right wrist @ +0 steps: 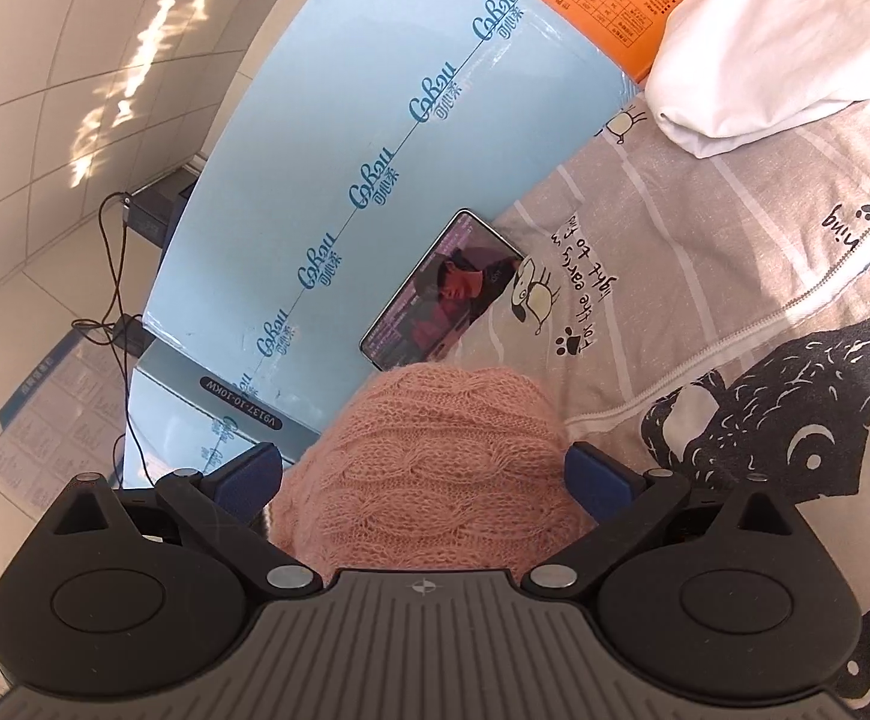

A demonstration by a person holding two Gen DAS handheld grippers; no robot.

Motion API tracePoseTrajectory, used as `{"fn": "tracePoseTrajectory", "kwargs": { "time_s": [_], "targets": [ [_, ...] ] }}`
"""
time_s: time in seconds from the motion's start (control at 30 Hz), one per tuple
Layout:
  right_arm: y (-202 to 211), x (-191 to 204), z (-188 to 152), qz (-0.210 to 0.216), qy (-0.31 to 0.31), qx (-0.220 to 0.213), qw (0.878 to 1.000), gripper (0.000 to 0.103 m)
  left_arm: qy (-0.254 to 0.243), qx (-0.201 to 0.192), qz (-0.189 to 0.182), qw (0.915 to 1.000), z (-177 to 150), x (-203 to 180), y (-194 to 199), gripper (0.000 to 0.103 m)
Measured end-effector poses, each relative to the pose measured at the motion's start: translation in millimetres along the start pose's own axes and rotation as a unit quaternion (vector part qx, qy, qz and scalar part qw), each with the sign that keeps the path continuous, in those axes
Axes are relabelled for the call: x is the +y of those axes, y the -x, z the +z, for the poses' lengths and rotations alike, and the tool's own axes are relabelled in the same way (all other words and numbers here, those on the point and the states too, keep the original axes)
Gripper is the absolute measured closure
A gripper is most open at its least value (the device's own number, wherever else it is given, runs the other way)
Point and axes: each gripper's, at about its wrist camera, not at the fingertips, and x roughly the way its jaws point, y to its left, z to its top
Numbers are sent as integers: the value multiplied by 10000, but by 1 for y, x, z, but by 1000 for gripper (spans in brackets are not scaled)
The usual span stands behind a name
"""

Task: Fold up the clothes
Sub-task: 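Grasp the rolled pink sweater with both grippers from opposite sides, then lift the pink sweater bundle with both grippers and carry it toward the white cloth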

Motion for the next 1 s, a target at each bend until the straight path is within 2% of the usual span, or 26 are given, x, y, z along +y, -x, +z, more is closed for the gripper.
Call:
{"fn": "tracePoseTrajectory", "kwargs": {
  "time_s": [0.1,0.2,0.37,0.57,0.6,0.63,0.67,0.7,0.77,0.8,0.9,1.0],
  "targets": [
    [-6,-1,0,-100,20,162,9998,2,92,448,159,9988,-5,-2,-8,2],
    [-12,3,-4,-199,264,370,9988,1,-63,577,170,9982,-11,-6,-12,1],
    [-19,12,-12,-114,628,716,9954,0,-220,841,-407,9954,-22,-11,-22,0],
    [-21,25,-22,-93,1094,911,9898,0,-558,760,-580,9939,-32,-20,-26,2],
    [-22,27,-24,-117,1184,899,9888,1,-702,732,-458,9938,-34,-23,-27,5],
    [-22,29,-26,-154,1253,884,9880,6,-838,699,-350,9934,-36,-25,-29,8],
    [-23,30,-27,-194,1306,875,9874,13,-940,656,-281,9930,-37,-26,-29,13],
    [-24,30,-28,-237,1339,866,9869,16,-997,614,-230,9929,-38,-26,-29,24],
    [-24,30,-30,-323,1395,778,9866,27,-1068,558,-206,9925,-38,-26,-30,35],
    [-24,30,-30,-348,1420,730,9866,28,-1116,520,-220,9922,-39,-26,-30,39],
    [-20,32,-32,-315,1532,531,9863,34,-1377,305,-291,9896,-44,-32,-27,45],
    [-13,34,-32,-187,1544,285,9874,36,-1351,199,-364,9900,-50,-40,-21,45]
  ]
}}
